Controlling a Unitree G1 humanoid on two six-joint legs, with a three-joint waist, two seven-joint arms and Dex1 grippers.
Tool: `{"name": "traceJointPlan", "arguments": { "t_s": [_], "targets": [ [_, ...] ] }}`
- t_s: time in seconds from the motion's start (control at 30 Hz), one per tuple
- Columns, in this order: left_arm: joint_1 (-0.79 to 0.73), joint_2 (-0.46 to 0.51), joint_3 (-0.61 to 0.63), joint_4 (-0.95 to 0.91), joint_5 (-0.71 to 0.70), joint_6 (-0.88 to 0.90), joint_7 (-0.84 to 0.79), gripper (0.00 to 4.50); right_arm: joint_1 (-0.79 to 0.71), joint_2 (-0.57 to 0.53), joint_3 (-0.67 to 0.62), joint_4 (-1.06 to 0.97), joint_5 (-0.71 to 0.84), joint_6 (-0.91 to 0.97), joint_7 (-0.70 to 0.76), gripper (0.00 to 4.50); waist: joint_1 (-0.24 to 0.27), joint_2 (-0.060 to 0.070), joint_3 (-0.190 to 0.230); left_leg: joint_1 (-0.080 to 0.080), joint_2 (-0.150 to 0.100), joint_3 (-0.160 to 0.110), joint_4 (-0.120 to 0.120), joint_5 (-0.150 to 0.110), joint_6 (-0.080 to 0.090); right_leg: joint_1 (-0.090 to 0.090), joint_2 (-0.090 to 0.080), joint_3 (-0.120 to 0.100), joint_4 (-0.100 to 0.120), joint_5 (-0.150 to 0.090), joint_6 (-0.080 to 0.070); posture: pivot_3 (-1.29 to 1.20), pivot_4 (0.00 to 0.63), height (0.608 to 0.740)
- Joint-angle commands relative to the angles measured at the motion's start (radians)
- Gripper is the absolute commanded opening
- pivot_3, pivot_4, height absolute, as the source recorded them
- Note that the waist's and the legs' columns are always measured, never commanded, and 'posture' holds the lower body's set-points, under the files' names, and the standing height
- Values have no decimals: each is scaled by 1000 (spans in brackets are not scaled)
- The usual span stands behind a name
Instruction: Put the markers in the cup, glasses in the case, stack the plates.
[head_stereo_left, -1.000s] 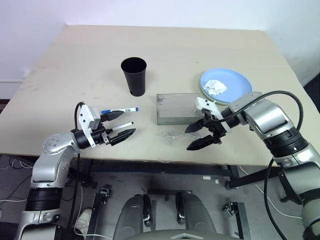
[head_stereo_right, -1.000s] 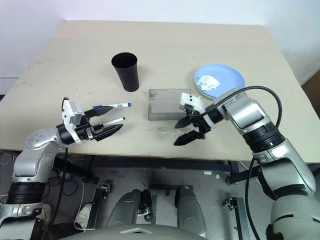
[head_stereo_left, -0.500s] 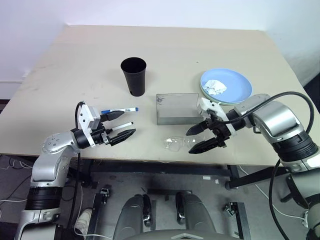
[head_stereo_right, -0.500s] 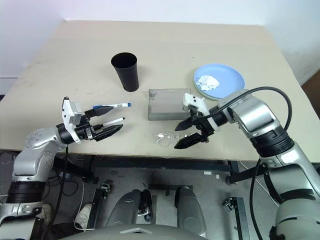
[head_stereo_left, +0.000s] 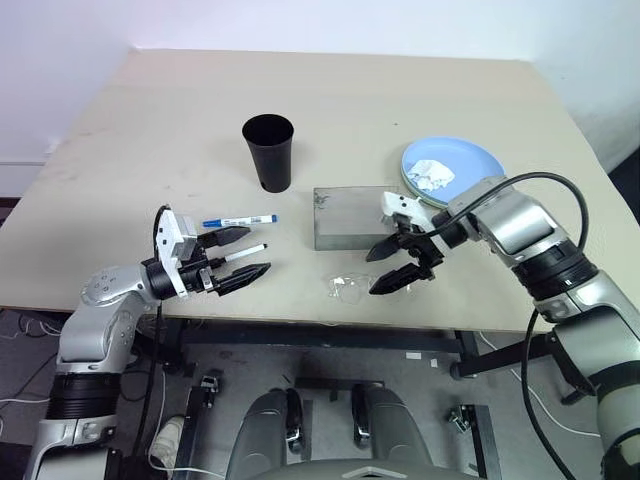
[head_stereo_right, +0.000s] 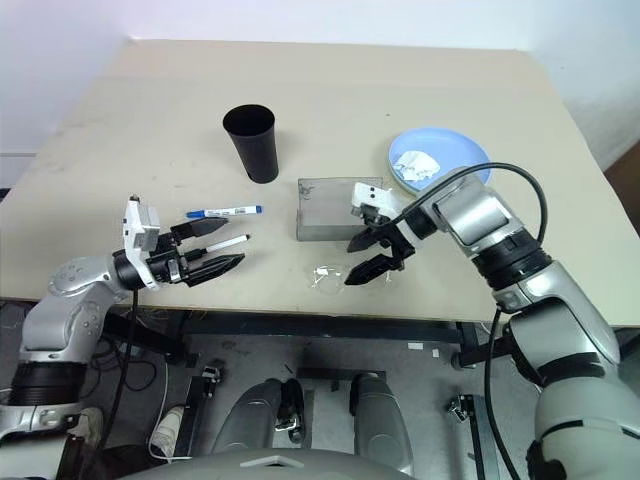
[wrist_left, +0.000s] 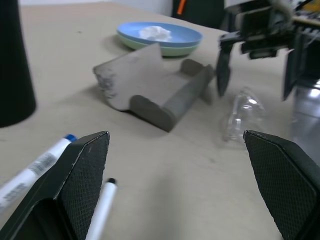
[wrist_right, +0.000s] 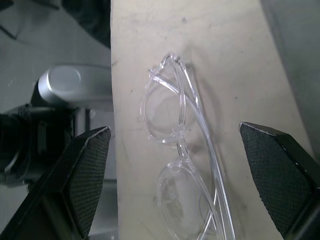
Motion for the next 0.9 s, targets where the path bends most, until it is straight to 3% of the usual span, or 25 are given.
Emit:
{"name": "traceJointPlan", "arguments": {
  "t_s": [0.03, 0.4, 0.9],
  "targets": [
    [44, 35, 0, -79, -55, 42, -49, 4500, -33, 8, 15, 13, -29, -42, 41, 4322, 0, 0, 0, 0, 0, 0, 0, 0, 0, 0, 0, 0, 0, 0, 0, 0, 150, 710],
    [99, 38, -2, -105, -49, 25, -60, 4500, -28, 28, 42, 19, -75, -53, 81, 4322, 0, 0, 0, 0, 0, 0, 0, 0, 0, 0, 0, 0, 0, 0, 0, 0, 150, 710],
    [75, 13, -34, -87, -27, 3, -44, 4500, -16, -13, -20, -71, -37, 6, 87, 4322, 1, 0, 0, 0, 0, 0, 0, 0, 0, 0, 0, 0, 0, 0, 0, 0, 150, 710]
  ]
}}
